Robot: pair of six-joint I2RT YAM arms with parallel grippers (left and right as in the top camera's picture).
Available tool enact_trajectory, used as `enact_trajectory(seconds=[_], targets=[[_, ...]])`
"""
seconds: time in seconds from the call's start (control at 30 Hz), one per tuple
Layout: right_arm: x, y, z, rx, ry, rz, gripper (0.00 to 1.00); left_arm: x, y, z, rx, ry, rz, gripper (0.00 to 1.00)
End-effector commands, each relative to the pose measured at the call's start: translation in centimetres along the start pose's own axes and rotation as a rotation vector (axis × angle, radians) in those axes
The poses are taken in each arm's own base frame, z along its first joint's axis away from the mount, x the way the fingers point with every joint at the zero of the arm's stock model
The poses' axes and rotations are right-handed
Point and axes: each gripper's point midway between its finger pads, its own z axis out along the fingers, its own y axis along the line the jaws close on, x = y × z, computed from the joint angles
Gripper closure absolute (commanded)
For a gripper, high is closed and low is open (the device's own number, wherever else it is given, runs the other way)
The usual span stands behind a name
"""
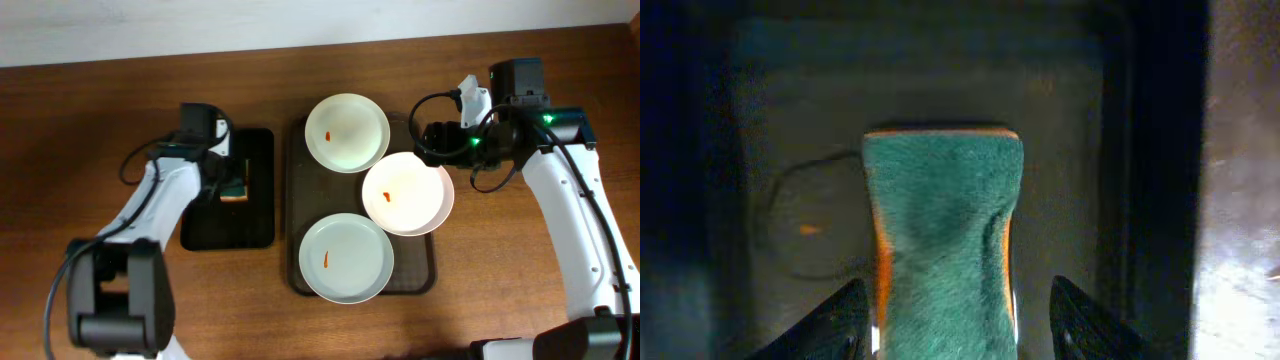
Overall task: Clean dirty plates on tray and stack at the side
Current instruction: 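Move left gripper to the sponge and right gripper to the middle plate, then grasp the green sponge with the left gripper and lift it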
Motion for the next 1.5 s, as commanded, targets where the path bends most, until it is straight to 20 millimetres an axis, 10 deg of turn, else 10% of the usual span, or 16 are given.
enact_trajectory(seconds=[0.0,0.17,0.3,0.37,0.4,0.6,0.7,0.8,0.97,1.0,1.07,1.17,1.33,1.43,1.47], targets=[[-0.4,0.1,-0.2,0.008,-0.010,-0.001,0.22,0.6,0.7,2.9,-0.104,0.034,0.042,0.46],[-0.3,0.2,-0.2,0.006,-0.006,0.000,0.22,2.9,0.6,5.4,-0.123,0.123,0.059,1.00],[-0.1,0.2,-0.2,0.007,0.000,0.002,0.22,0.9,0.2,1.6,-0.119,0.103,0.040,1.00],[-0.1,0.2,-0.2,0.007,0.000,0.002,0.22,-1.1,-0.2,-2.2,-0.114,0.060,0.040,0.38],[-0.1,0.2,-0.2,0.007,0.000,0.002,0.23,-1.5,-0.3,-3.0,-0.112,0.043,0.040,0.28],[-0.2,0.2,-0.2,0.007,-0.001,0.002,0.22,-0.9,0.5,1.0,-0.149,0.044,0.043,0.31],[-0.2,0.2,-0.2,0.007,0.000,0.002,0.22,0.0,0.8,4.4,-0.153,0.079,0.045,0.46],[-0.1,0.2,-0.2,0.007,0.000,0.002,0.22,1.5,0.9,6.6,-0.153,0.135,0.047,0.94],[-0.1,0.1,-0.2,0.007,0.000,0.002,0.22,0.7,0.6,3.2,-0.151,0.150,0.046,1.00],[-0.1,0.2,-0.2,0.007,0.000,0.002,0.22,0.1,0.4,1.5,-0.150,0.139,0.046,0.90],[0.0,0.1,-0.2,0.008,0.007,0.005,0.22,-0.1,0.4,-0.2,-0.153,0.133,0.046,0.41],[1.0,-1.3,0.0,0.081,0.040,0.018,0.22,1.2,0.7,-0.1,-0.158,0.180,0.045,0.33],[2.5,-2.7,1.0,0.137,0.088,0.033,0.22,4.6,0.2,2.2,-0.126,0.236,0.055,0.51],[3.1,-3.1,1.4,0.148,0.105,0.038,0.22,6.5,0.4,3.9,-0.116,0.238,0.053,1.00],[3.0,-3.5,1.4,0.172,0.103,0.037,0.22,6.5,0.3,3.9,-0.110,0.239,0.052,1.00]])
